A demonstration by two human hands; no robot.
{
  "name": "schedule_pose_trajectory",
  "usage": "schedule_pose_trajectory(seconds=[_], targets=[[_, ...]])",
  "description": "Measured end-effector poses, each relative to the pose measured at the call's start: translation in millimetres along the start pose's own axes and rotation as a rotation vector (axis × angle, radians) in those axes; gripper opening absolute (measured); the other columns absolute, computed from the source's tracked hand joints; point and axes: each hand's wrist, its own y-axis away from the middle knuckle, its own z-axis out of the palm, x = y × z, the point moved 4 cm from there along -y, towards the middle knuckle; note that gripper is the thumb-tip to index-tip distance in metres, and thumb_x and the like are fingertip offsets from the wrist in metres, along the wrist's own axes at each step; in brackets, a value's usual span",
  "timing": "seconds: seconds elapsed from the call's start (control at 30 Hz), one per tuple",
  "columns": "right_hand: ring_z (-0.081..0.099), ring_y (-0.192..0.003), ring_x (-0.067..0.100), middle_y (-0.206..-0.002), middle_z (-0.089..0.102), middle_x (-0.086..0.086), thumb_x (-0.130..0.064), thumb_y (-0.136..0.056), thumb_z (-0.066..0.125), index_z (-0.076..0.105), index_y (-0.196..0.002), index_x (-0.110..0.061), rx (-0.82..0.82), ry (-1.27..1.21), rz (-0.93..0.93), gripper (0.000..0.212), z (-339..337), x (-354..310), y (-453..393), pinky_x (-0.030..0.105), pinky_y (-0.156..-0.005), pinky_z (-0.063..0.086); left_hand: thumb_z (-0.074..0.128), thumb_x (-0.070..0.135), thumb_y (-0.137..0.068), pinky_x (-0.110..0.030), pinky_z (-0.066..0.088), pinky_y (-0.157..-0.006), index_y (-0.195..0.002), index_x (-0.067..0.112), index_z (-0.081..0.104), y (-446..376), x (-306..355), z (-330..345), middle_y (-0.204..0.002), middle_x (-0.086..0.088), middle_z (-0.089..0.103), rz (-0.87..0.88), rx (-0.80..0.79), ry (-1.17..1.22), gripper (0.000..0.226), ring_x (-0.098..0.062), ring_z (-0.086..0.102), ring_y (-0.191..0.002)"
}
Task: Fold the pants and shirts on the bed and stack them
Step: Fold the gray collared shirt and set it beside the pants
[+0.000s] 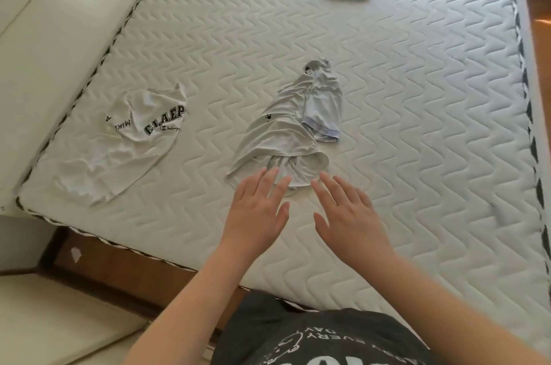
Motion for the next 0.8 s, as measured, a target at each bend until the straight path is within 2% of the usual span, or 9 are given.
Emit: schedule_pose_trajectory(seconds=[0.17,0.27,0.37,0.43,0.53,0.6,0.7,0.8], targets=[[0.052,-0.129,0.027,-0.142,0.054,0.008,-0.031,-0.082,0.071,0.054,-0.138,-0.013,0.031,0.016,0.040,0.061,12,-12,-33,0.043,-0.102,0.045,0.040,0.036,-0.095,-0.041,0.031,-0.112,-0.141,0.020,0.052,-16,-41,12,-0.146,-0.006,0.049,0.014,-0.048,0.026,0.050,-0.026,0.043,-0.137],[0.051,-0.130,0.027,-0.144,0.052,0.007,-0.031,-0.084,0.069,0.052,-0.139,-0.013,0.013,0.025,0.089,0.060,28,-28,-60,0.042,-0.103,0.043,0.039,0.036,-0.094,-0.039,0.027,-0.112,-0.140,0.019,0.053,-29,-76,26,-0.145,-0.007,0.050,0.048,-0.074,0.061,0.052,-0.027,0.044,-0.136],[0.044,-0.136,0.026,-0.150,0.045,0.006,-0.031,-0.090,0.062,0.046,-0.145,-0.014,-0.010,0.000,0.169,0.060,44,-52,-86,0.042,-0.107,0.038,0.039,0.037,-0.093,-0.041,0.034,-0.109,-0.138,0.019,0.055,-47,-114,41,-0.143,-0.007,0.052,0.118,-0.106,0.086,0.052,-0.027,0.047,-0.134],[0.041,-0.139,0.025,-0.153,0.041,0.005,-0.031,-0.091,0.060,0.042,-0.147,-0.015,-0.019,-0.018,0.229,0.061,55,-69,-102,0.042,-0.109,0.035,0.047,0.036,-0.092,-0.043,0.039,-0.106,-0.137,0.019,0.056,-61,-138,51,-0.142,-0.006,0.053,0.185,-0.111,0.090,0.049,-0.027,0.049,-0.132],[0.042,-0.138,0.025,-0.153,0.041,0.004,-0.031,-0.091,0.061,0.041,-0.148,-0.016,-0.008,-0.035,0.327,0.062,69,-88,-121,0.041,-0.108,0.038,0.054,0.033,-0.092,-0.044,0.042,-0.106,-0.136,0.018,0.057,-83,-167,67,-0.141,-0.007,0.054,0.300,-0.121,0.077,0.047,-0.027,0.050,-0.131],[0.042,-0.138,0.024,-0.153,0.041,0.004,-0.031,-0.091,0.061,0.041,-0.148,-0.017,-0.007,-0.052,0.370,0.062,79,-93,-131,0.040,-0.107,0.038,0.054,0.032,-0.091,-0.043,0.042,-0.105,-0.135,0.017,0.059,-98,-179,77,-0.139,-0.008,0.056,0.346,-0.124,0.064,0.046,-0.027,0.052,-0.129],[0.045,-0.136,0.026,-0.150,0.044,0.005,-0.030,-0.090,0.062,0.045,-0.145,-0.016,0.011,-0.064,0.407,0.060,91,-91,-144,0.041,-0.104,0.041,0.065,0.029,-0.089,-0.042,0.041,-0.106,-0.134,0.015,0.060,-120,-184,93,-0.138,-0.009,0.057,0.367,-0.166,0.068,0.048,-0.028,0.053,-0.129],[0.049,-0.132,0.027,-0.147,0.049,0.006,-0.029,-0.087,0.066,0.048,-0.143,-0.014,0.026,-0.076,0.431,0.060,109,-79,-153,0.042,-0.102,0.044,0.062,0.028,-0.091,-0.042,0.038,-0.108,-0.137,0.014,0.057,-139,-178,113,-0.142,-0.009,0.054,0.369,-0.221,0.072,0.048,-0.029,0.050,-0.131]])
